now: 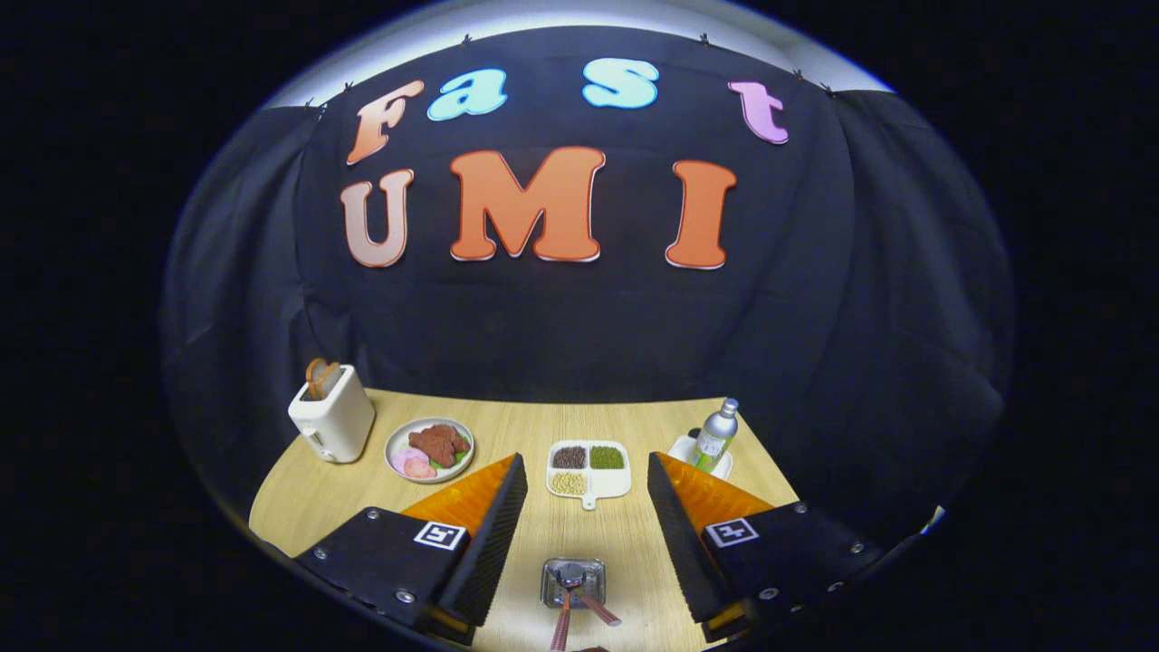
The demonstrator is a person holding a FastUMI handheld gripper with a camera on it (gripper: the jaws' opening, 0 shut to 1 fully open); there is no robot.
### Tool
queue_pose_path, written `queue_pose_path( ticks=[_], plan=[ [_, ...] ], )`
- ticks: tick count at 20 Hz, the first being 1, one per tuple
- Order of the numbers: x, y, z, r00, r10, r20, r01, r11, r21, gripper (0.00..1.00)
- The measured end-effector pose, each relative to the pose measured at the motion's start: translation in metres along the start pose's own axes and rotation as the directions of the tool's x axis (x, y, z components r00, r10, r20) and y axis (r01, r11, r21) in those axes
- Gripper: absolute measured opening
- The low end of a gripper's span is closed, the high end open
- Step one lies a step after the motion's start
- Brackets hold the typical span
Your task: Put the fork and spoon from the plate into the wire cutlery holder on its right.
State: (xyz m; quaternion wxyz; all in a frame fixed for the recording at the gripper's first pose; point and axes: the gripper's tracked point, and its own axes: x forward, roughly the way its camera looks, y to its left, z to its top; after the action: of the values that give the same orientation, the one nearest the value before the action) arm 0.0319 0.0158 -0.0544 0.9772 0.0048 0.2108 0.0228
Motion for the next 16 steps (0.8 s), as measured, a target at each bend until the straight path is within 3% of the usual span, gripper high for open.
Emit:
queue_pose_path(
  ticks=[9, 16],
  plan=[
    [-0.035, -0.01, 0.08, 0.95, -0.049, 0.308, 0.055, 0.998, -0.009, 0.84],
    [-0.044, 0.007, 0.099, 0.93, -0.025, 0.366, 0.04, 0.999, -0.034, 0.88]
  ],
)
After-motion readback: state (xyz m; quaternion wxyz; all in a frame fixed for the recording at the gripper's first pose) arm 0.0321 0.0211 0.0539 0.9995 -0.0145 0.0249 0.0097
